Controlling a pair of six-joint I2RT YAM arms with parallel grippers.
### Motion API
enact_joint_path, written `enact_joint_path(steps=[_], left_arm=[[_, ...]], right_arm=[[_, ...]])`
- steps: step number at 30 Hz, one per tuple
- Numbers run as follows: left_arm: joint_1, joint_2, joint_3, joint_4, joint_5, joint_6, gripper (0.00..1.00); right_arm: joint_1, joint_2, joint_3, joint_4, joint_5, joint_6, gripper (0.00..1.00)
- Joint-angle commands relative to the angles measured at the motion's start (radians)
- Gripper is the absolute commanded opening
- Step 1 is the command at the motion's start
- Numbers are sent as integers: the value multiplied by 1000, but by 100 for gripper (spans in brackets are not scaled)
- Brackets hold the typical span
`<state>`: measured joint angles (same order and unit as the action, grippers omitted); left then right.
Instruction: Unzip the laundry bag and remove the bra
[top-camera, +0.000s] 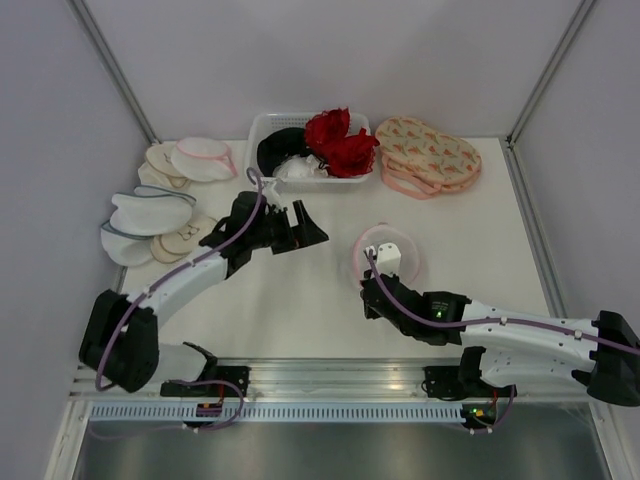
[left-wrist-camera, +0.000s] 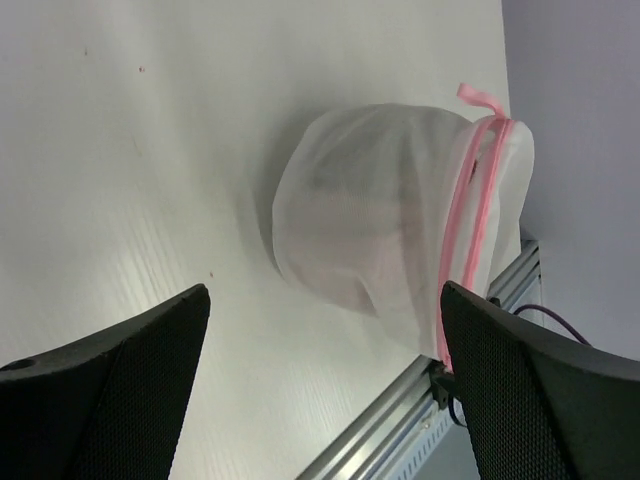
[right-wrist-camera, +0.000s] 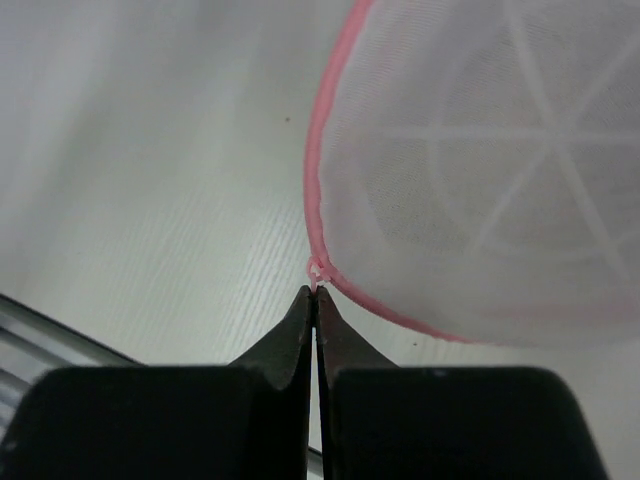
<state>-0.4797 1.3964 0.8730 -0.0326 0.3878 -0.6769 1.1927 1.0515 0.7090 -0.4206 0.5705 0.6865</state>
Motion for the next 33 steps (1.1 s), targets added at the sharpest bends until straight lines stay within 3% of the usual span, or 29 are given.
enact_joint_path(steps=[1,8,15,20,21,24,25,26,27,33], left_arm=[[-14,-203,-122,-24,-72,-111,100],[-128,-390,-275,151,-38,-243,100],[-210,-220,-217,229,100,-179,100],[-278,-106,-144,179,184,-86,98],[-280,-93,-141,177,200,-78,95],[-278,-111,-149,186,209,-55,61],[-278,-114,-144,183,203,-50,31],[-280,-117,-140,174,194,-43,10],[-278,-119,-132,140,163,-35,2],[-241,-116,-112,92,62,-19,2]], right_arm=[[-1,-27,-40,201,-141,-64,0],[-1,22,-42,394,-300,-113,0],[1,9,-43,437,-365,-122,0],[-1,-34,-55,425,-350,-122,0],[1,-41,-59,424,-347,-123,0],[-1,-58,-63,385,-331,-122,0],[-1,-62,-63,381,-330,-122,0],[-1,-64,-63,376,-328,-120,0],[1,-64,-63,373,-330,-117,0],[-1,-51,-46,312,-403,-114,0]])
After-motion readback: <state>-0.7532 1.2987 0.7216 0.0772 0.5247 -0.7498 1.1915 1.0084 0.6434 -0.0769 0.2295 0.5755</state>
